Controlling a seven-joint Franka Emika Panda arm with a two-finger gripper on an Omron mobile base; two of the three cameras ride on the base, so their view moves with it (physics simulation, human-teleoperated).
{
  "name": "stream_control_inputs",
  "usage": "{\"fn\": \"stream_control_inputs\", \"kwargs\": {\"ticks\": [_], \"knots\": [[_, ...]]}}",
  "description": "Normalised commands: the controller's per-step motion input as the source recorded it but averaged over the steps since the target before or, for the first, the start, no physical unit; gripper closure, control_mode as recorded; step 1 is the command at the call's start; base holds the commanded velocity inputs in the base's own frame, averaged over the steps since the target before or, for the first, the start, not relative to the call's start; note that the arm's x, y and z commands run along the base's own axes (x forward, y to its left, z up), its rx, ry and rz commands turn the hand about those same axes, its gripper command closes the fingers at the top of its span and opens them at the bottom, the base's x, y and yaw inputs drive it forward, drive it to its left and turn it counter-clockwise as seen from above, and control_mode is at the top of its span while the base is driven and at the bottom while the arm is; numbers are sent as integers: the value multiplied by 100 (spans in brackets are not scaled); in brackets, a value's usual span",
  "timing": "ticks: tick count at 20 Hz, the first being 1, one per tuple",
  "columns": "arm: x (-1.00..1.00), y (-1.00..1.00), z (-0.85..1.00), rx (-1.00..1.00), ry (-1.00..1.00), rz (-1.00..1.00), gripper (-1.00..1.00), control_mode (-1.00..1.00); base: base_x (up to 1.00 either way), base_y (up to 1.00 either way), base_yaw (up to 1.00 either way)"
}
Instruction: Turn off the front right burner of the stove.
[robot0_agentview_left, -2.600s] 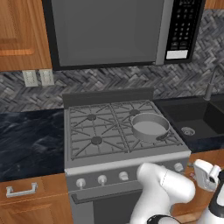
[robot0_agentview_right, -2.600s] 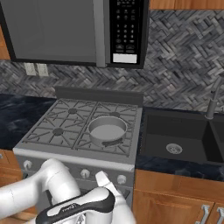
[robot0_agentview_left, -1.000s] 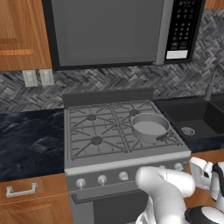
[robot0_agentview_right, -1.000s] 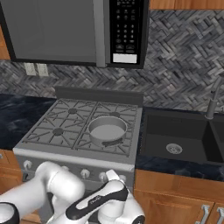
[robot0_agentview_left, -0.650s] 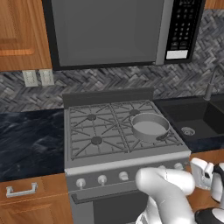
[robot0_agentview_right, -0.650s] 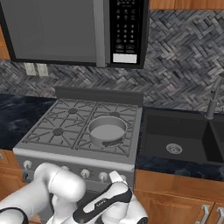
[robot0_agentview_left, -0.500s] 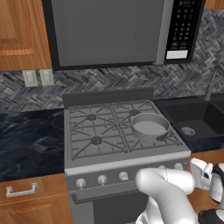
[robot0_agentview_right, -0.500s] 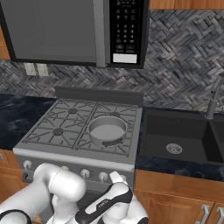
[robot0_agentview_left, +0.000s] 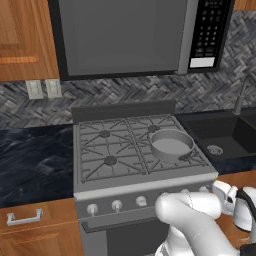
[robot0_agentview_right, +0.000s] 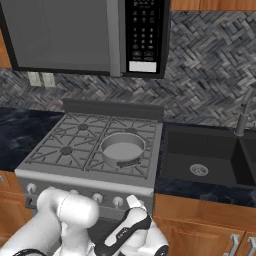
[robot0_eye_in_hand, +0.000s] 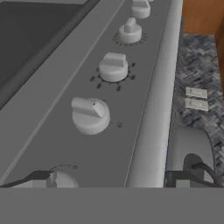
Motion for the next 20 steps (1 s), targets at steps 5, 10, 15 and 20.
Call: {"fn": "stream_control_inputs", "kwargs": {"ticks": [5, 10, 15, 20], "knots": [[16, 0, -24, -5, -7, 0, -100, -100, 0, 0, 0], [8, 0, -27, -5, -8, 0, -100, -100, 0, 0, 0], [8, -1, -23, -4, -7, 0, -100, -100, 0, 0, 0], [9, -2, -16, -5, -8, 0, -100, -100, 0, 0, 0]]}}
